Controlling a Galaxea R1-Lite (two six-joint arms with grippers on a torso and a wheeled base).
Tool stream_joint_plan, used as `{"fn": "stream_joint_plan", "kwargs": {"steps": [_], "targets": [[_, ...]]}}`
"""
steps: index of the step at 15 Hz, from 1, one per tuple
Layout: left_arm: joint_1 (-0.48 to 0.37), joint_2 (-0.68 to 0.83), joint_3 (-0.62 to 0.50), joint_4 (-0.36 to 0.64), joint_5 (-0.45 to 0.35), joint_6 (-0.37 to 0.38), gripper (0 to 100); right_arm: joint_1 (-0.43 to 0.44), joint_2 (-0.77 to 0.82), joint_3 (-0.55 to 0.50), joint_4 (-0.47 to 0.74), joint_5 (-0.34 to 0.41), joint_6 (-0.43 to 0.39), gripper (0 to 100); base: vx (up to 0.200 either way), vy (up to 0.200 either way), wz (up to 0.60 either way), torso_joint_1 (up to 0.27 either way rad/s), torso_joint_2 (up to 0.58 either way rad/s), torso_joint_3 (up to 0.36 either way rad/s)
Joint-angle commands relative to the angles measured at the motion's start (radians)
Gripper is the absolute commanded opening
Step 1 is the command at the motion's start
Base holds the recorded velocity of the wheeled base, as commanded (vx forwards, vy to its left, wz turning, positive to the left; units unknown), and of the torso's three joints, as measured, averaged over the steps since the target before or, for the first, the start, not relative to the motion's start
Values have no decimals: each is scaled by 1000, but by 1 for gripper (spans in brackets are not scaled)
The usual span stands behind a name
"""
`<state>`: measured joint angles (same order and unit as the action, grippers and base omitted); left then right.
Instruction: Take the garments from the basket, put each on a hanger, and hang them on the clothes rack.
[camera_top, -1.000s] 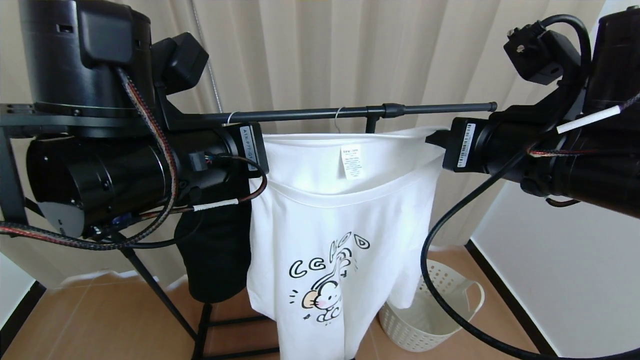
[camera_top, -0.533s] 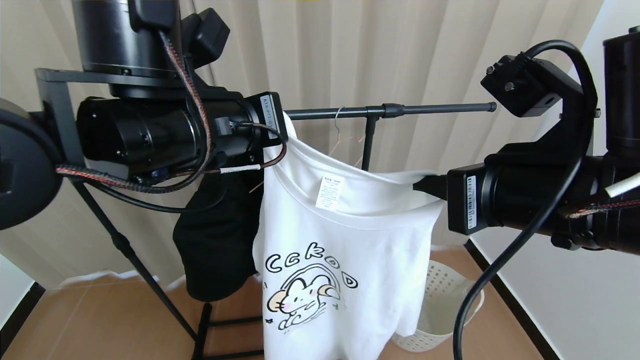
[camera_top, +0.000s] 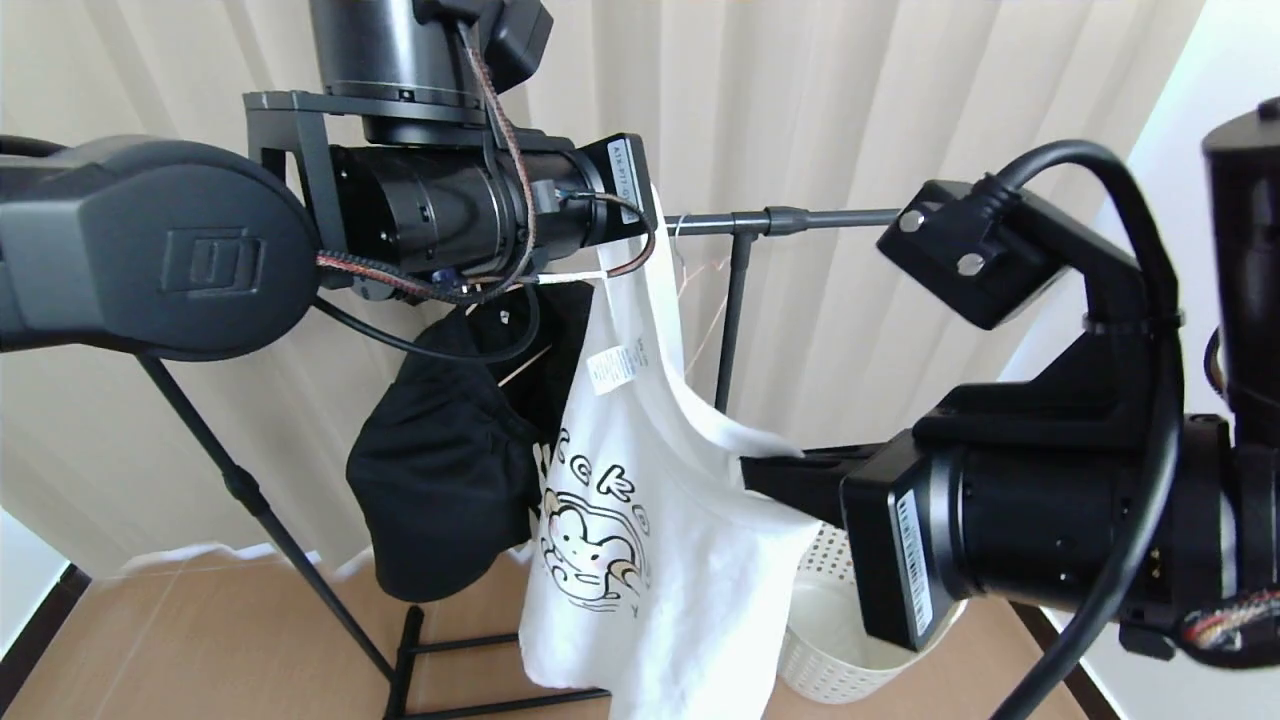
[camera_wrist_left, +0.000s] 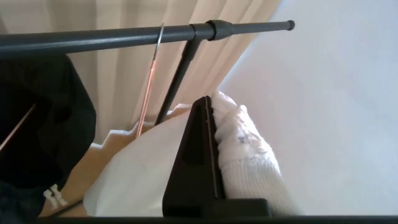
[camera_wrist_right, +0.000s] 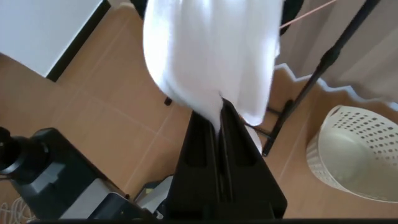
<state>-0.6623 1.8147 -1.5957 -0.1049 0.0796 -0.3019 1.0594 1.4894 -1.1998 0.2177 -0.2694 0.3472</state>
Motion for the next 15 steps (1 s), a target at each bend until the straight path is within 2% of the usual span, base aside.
{"fn": "stream_joint_plan", "kwargs": {"steps": [1, 3, 5, 6, 7, 9, 11, 14, 15], "targets": [[-8, 40, -35, -1, -24, -3, 0, 53, 58, -15, -6, 2, 35, 0, 0, 0, 0, 0, 0, 0], [-14, 40, -39, -1, -61, -9, 0, 77, 88, -41, -12, 15, 95, 0, 0, 0, 0, 0, 0, 0], [-16, 37, -39, -1, -95, -11, 0, 80, 83, -96, -4, 105, 161, 0, 0, 0, 0, 0, 0, 0], [-16, 37, -39, -1, -95, -11, 0, 80, 83, -96, -4, 105, 161, 0, 0, 0, 0, 0, 0, 0], [-16, 37, -38, -1, -95, -13, 0, 74, 78, -112, -1, 139, 190, 0, 0, 0, 0, 0, 0, 0], [-13, 32, -33, 1, -93, -31, 0, 54, 80, -107, 2, 134, 188, 0, 0, 0, 0, 0, 0, 0], [-8, 29, -32, 2, -89, -32, 0, 37, 77, -101, 16, 130, 177, 0, 0, 0, 0, 0, 0, 0], [10, -9, 2, 5, -87, -32, 0, -18, 57, -78, 91, 128, 72, 0, 0, 0, 0, 0, 0, 0], [20, -25, 34, 4, -86, -29, 0, -50, 46, -41, 91, 128, -7, 0, 0, 0, 0, 0, 0, 0]]}}
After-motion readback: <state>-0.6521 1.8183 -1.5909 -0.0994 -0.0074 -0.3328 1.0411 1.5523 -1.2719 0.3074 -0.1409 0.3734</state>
